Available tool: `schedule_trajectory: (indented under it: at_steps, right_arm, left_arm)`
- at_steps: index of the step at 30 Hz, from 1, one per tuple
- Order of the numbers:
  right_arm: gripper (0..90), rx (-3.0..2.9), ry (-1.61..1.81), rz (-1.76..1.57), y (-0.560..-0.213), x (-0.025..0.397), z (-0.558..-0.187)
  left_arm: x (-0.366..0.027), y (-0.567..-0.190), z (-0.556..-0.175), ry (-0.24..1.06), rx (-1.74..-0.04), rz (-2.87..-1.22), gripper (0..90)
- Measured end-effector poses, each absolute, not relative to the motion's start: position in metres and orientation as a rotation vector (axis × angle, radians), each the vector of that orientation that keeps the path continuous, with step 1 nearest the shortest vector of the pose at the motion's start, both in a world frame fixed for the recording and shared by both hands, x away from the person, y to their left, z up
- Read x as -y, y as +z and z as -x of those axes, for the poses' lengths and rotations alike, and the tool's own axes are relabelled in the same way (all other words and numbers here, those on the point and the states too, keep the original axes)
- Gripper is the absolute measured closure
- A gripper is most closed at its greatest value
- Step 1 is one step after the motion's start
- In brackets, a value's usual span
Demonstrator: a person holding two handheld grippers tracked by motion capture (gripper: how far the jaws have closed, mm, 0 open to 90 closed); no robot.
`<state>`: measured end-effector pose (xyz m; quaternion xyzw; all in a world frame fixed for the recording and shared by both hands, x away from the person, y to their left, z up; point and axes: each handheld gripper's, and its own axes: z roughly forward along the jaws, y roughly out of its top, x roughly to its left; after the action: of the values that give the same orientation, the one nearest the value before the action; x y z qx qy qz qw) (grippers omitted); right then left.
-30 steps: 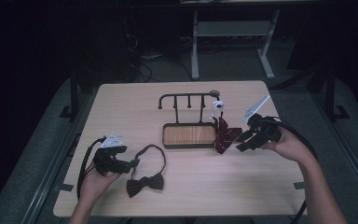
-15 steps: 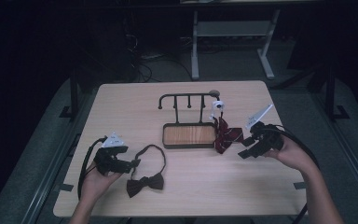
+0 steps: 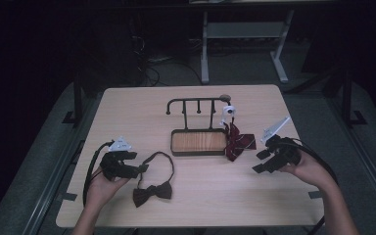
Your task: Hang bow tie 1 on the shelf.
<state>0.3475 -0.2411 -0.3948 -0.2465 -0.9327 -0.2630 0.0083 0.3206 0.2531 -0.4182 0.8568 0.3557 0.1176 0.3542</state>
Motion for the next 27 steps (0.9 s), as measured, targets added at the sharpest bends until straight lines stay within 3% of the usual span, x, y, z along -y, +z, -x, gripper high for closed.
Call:
schedule_trajectory:
  at_steps: [27]
  right_arm:
    - [36.4, 2.923, -0.831, 0.737, -0.418, 0.239, -0.323]
  left_arm:
    - [-0.245, -0.433, -0.349, 0.22, -0.944, -2.35, 43.8]
